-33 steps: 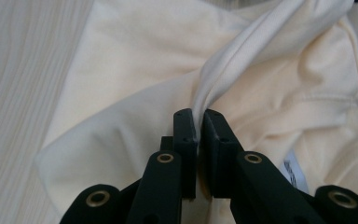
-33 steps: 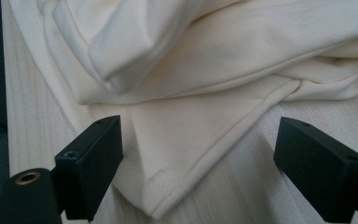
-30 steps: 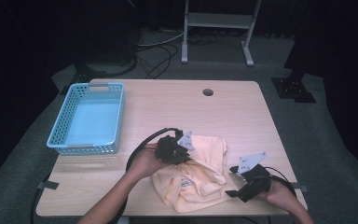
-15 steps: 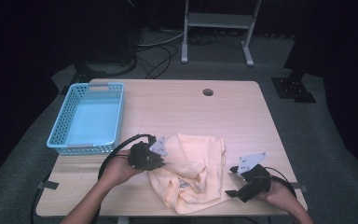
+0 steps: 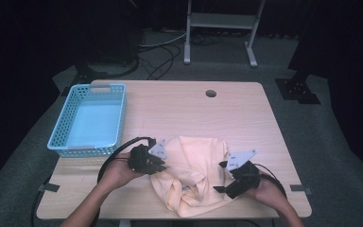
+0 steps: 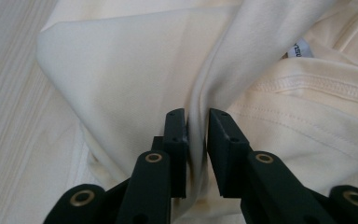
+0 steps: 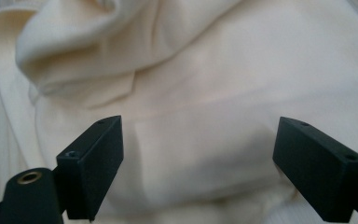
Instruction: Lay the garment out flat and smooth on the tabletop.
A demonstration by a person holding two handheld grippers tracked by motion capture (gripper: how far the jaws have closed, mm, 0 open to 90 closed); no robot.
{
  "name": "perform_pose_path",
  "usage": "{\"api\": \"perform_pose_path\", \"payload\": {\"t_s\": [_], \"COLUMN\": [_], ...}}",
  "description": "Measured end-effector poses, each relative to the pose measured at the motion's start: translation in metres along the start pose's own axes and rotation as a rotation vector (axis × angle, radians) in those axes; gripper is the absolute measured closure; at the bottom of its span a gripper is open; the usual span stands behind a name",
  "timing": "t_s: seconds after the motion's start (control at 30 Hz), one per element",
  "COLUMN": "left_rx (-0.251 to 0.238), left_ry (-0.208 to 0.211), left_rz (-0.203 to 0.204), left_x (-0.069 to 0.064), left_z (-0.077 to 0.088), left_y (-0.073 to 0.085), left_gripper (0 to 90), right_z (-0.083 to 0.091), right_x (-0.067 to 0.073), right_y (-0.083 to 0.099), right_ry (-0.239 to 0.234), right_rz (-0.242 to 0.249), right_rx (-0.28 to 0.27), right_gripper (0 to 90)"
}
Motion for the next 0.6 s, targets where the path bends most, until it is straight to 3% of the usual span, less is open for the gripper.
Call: {"api": "perform_pose_path", "payload": {"t_s": [0.17,0.3,0.53,0.6], "left_rx": [-0.02,-0.037,-0.067,-0.071], "left_ry": [0.013,0.035,0.081,0.116], "left_rz": [-0.01,-0.021,-0.048,-0.07], "left_x": [-0.003,-0.005,-0.006,-0.009], "left_z": [0.002,-0.002,-0.016,-0.027], "left_y": [-0.011,-0.024,-0.05,-0.064], "left_gripper": [69.6,61.9,51.9,50.2], "right_z": [-0.022,-0.033,-0.033,-0.032], "right_x": [0.002,0.0,-0.002,-0.002], "right_y": [-0.012,-0.012,-0.012,-0.011], "right_ry": [-0.046,-0.051,-0.063,-0.065], "right_rz": [0.012,0.012,0.009,-0.001], "right_rx": [0.03,0.078,0.09,0.094], "right_gripper": [16.3,16.1,16.2,16.2]}}
Point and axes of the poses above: each handheld gripper's, and its own axes: z roughly backward along the jaws, y roughly out of its underside, x roughly to its left, the point moved 9 cm from there along -z, roughly forward along the jaws, and after that the axes turned 10 degrees about -z, right-handed, at the moved point
